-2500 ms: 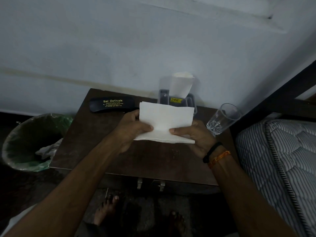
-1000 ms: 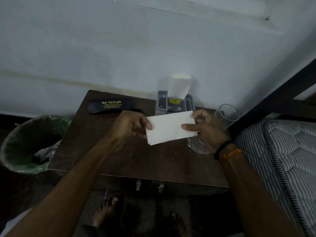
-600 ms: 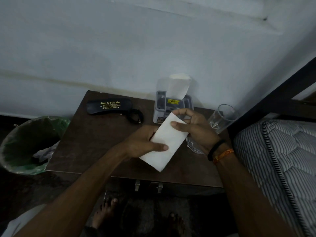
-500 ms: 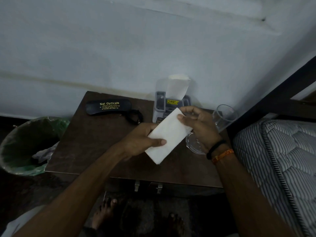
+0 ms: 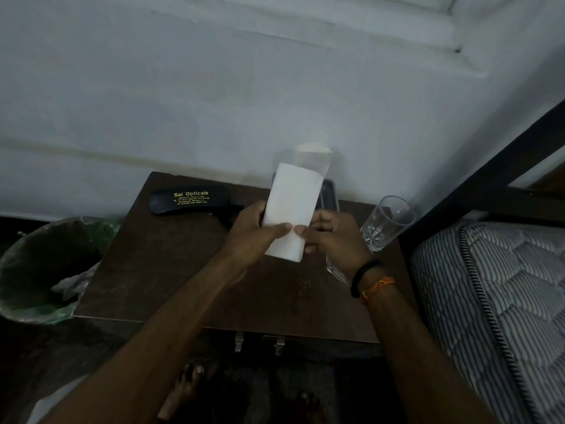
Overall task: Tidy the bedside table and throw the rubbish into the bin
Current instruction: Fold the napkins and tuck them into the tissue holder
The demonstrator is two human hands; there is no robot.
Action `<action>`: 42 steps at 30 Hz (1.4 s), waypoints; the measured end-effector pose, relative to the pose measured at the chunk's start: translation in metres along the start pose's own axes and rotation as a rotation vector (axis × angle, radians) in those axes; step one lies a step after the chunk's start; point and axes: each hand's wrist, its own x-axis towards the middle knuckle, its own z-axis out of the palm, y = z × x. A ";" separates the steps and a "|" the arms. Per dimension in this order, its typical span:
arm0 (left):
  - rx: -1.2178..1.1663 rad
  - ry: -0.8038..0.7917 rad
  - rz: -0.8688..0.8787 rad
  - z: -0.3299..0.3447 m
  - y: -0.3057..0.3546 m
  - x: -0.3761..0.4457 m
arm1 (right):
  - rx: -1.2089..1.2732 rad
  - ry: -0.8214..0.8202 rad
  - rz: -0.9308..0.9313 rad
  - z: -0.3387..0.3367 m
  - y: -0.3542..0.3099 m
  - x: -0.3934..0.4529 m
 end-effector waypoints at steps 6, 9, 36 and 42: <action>0.120 0.083 0.273 -0.002 0.023 0.028 | -0.201 0.257 -0.158 -0.014 -0.010 0.024; 0.186 0.075 0.330 0.000 0.035 0.046 | -0.356 0.380 -0.240 -0.022 -0.016 0.038; 0.678 0.229 0.360 0.023 0.024 0.093 | -0.591 0.542 -0.203 -0.006 0.009 0.078; 0.645 0.245 0.386 0.026 0.023 0.095 | -0.599 0.598 -0.157 -0.002 0.013 0.082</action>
